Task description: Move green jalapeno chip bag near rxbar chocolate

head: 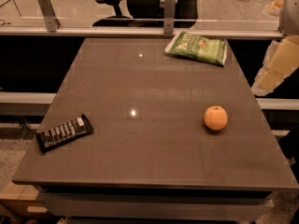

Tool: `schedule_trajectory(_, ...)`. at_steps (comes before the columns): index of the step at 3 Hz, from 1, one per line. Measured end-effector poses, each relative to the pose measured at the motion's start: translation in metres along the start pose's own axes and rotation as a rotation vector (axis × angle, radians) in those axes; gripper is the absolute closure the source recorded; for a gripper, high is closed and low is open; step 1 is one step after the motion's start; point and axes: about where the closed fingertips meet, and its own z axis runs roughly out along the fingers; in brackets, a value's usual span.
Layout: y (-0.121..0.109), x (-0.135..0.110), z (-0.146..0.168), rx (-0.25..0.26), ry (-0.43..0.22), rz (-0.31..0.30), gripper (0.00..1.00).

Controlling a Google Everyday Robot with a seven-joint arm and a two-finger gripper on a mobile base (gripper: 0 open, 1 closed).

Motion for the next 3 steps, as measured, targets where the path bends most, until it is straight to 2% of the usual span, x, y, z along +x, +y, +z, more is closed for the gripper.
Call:
schedule_trajectory(1, -0.032, -0.002, 0.016, -0.008, -0.027, 0.019, 0.00)
schedule_trajectory(3, -0.078, -0.013, 0.063, -0.078, -0.028, 0.035, 0.00)
